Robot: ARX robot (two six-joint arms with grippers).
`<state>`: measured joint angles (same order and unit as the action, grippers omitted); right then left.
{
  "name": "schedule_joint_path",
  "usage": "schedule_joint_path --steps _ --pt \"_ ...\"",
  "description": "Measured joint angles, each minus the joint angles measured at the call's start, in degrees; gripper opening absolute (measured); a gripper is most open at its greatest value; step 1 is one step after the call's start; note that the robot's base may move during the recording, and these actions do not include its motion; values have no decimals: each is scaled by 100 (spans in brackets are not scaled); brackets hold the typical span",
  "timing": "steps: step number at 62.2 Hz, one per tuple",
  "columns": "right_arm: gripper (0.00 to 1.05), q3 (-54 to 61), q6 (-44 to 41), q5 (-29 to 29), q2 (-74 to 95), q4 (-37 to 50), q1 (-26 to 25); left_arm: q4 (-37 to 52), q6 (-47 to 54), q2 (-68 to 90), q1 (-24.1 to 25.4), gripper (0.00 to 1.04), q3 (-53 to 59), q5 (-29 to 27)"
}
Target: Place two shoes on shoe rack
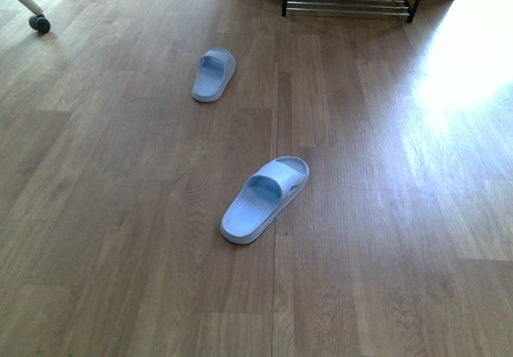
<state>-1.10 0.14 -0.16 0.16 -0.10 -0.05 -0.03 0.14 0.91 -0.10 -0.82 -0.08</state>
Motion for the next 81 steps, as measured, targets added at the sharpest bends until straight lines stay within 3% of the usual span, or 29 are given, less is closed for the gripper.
schedule_joint_path --steps 58,59,62,65,69,72,81 --pt "95 0 2 22 2 -2 2 0 0 0 0 95 0 9" --pt "95 0 2 13 0 0 0 -85 -101 68 -48 95 -24 -192" --pt "95 0 0 22 0 0 2 -911 -605 592 -487 95 -398 -1545" --pt "95 0 2 20 0 -2 2 -1193 -1141 1593 -787 95 -787 -2804" --pt "95 0 0 11 0 0 2 -752 -1351 2802 -730 95 -1119 -3442" --pt "95 0 0 22 0 0 2 -249 -1344 3687 -544 95 -1375 -3383" --pt "95 0 0 15 0 0 2 1325 -385 7976 -247 95 -2527 -2256"
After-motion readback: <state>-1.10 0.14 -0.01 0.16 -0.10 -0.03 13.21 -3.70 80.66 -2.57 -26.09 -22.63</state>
